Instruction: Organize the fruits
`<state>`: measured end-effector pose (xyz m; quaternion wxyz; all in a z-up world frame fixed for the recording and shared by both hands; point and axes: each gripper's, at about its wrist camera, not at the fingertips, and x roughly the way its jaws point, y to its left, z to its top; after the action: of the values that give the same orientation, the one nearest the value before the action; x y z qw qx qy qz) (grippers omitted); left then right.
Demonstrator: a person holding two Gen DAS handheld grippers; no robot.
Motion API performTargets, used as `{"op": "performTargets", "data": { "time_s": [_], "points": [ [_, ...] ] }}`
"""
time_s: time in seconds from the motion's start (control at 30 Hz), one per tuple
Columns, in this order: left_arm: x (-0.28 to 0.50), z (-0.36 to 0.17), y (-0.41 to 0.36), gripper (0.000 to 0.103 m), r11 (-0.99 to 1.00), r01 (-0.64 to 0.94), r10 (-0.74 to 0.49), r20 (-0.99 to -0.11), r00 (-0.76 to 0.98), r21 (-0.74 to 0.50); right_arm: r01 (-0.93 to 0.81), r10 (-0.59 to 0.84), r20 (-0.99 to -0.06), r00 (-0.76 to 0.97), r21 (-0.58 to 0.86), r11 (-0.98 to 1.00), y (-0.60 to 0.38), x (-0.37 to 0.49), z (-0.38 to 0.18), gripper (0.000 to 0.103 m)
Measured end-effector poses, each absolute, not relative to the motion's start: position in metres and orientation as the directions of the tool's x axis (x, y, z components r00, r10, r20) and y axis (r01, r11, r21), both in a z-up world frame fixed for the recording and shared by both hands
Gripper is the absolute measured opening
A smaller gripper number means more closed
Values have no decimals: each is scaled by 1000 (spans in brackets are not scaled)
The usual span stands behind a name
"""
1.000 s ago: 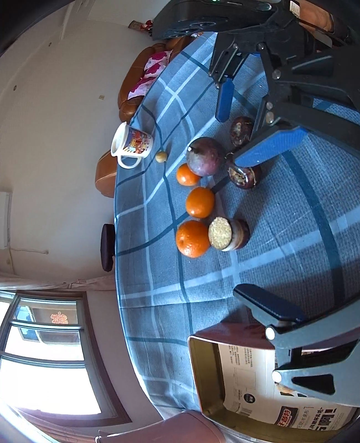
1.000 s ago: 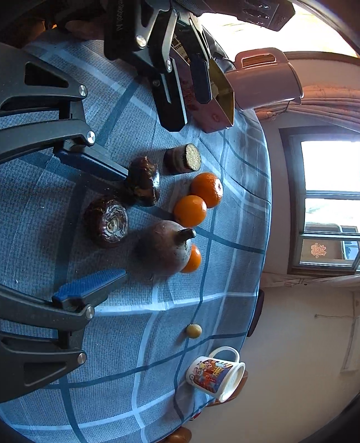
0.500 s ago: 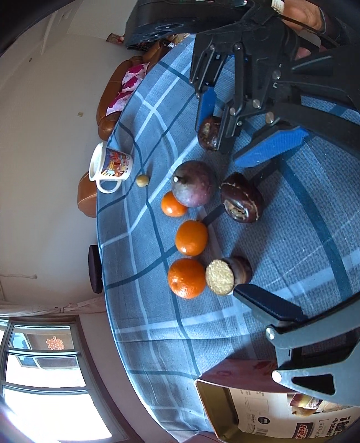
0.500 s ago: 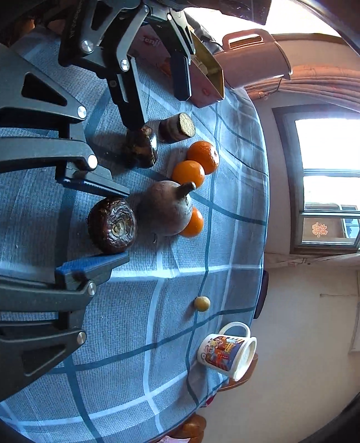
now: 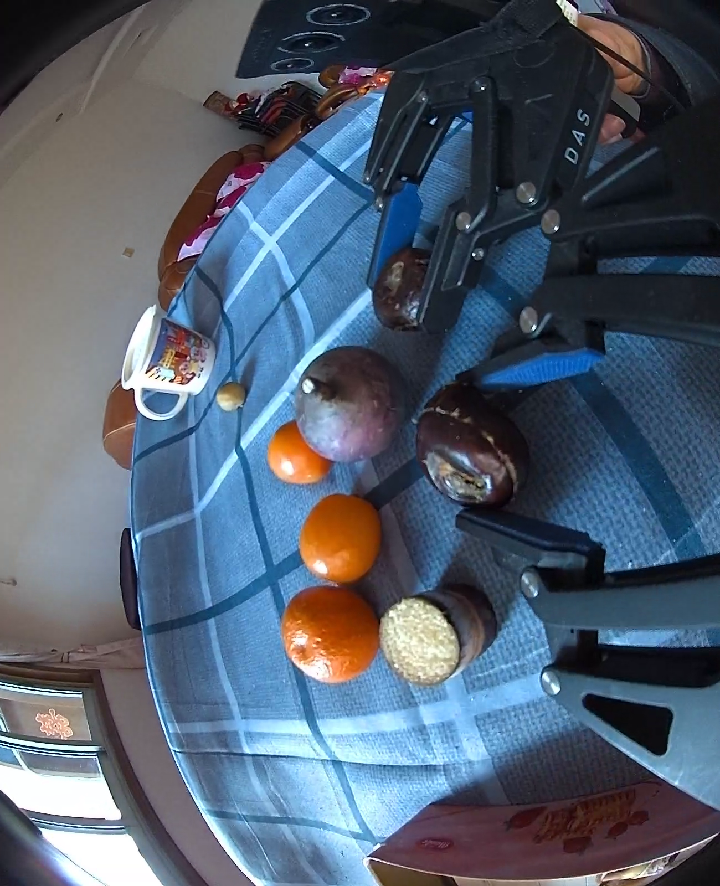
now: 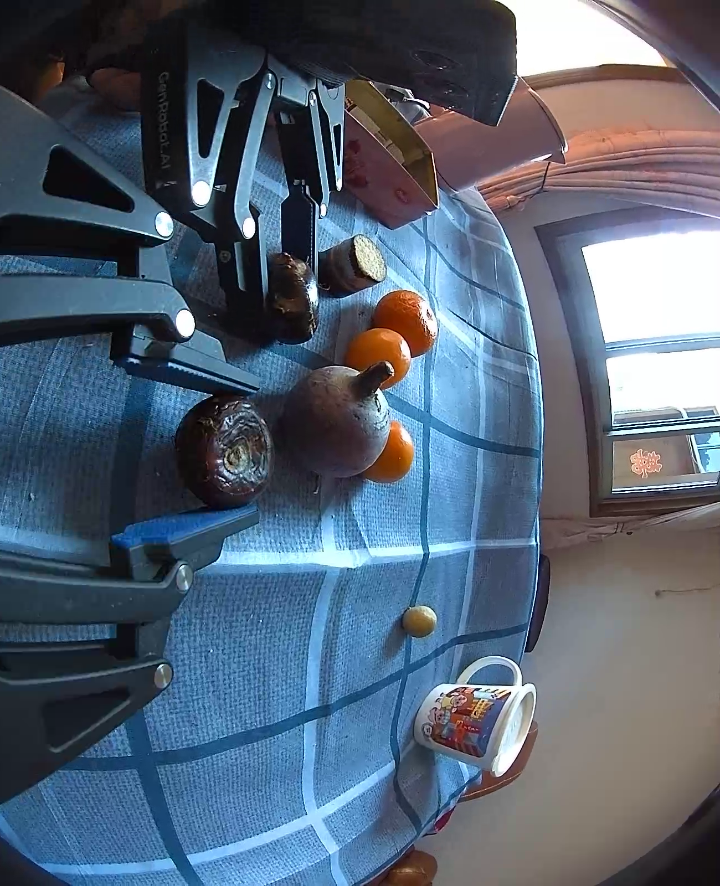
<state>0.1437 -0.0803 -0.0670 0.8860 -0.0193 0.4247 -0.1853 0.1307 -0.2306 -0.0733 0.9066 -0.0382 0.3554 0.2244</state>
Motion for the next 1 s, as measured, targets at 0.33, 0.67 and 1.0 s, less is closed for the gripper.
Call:
{"op": "performTargets", "data": {
  "time_s": [0.33, 0.67, 1.0],
  "points": [
    [135, -57, -73, 43, 938, 298, -334, -697, 634, -179, -443, 387, -621, 682, 70, 894, -231, 122, -68, 42],
    [128, -49, -71, 43, 948, 281, -306, -658, 689, -147, -451, 392, -572, 720, 44, 891, -230, 112, -61, 42],
    [121, -44, -71, 43, 954, 272, -288, -626, 725, -123, -454, 401, -533, 745, 36, 890, -232, 106, -57, 42]
  ]
}}
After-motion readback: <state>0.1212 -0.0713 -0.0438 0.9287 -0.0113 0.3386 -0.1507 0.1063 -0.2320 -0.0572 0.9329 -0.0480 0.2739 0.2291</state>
